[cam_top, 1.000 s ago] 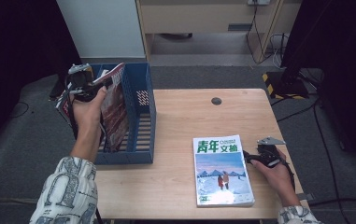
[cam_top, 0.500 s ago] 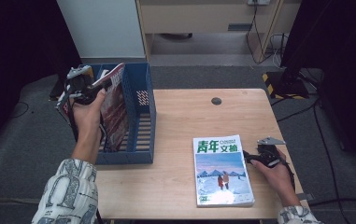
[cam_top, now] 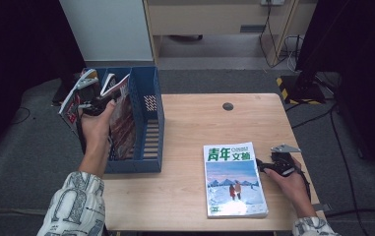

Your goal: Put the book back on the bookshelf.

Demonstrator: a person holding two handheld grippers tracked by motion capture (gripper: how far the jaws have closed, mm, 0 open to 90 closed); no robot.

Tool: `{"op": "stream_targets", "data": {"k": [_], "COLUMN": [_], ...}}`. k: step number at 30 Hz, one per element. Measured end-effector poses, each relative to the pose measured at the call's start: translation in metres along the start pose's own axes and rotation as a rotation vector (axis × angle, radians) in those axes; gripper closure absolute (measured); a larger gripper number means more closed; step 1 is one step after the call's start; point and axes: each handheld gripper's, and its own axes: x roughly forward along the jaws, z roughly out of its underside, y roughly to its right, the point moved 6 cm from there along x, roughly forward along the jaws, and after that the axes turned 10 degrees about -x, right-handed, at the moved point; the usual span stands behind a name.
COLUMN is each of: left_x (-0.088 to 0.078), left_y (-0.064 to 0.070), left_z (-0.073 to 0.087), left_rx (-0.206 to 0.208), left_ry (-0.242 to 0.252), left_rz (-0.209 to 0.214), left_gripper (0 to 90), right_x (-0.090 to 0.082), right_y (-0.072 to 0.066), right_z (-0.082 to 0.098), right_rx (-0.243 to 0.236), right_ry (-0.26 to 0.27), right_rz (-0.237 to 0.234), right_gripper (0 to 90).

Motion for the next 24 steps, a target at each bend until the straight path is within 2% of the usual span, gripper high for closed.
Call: {"op": "stream_targets", "data": {"k": [4,7,10,14,24], "left_x": [-0.001,-0.004,-0.006,-0.01,-0.015], "left_y": [-0.001,-0.002,-0.002,-0.002,-0.002], "left_z": [0.0,0.001,0.002,0.005,0.008], "left_rx": [0.009,0.001,0.005,0.043,0.07], "left_ry": [-0.007,-0.029,-0.075,-0.13,-0.165], "left_rz": [-0.005,-0.004,-0.006,-0.023,-0.032], "left_gripper": [83.2,82.7,81.5,80.8,80.3], "right_x": [0.0,0.0,0.0,0.0,0.0], "right_y": [0.0,0.0,0.0,0.0,0.0], "right_z": [0.0,0.0,0.0,0.0,0.0], "right_rx": [0.0,-0.002,-0.001,-0.001,-0.001], "right_ry": [0.0,0.001,0.0,0.0,0.0], "right_rz": [0.0,0.0,0.0,0.001,0.002], "right_gripper": [24.0,24.0,24.0,24.1,24.1]}}
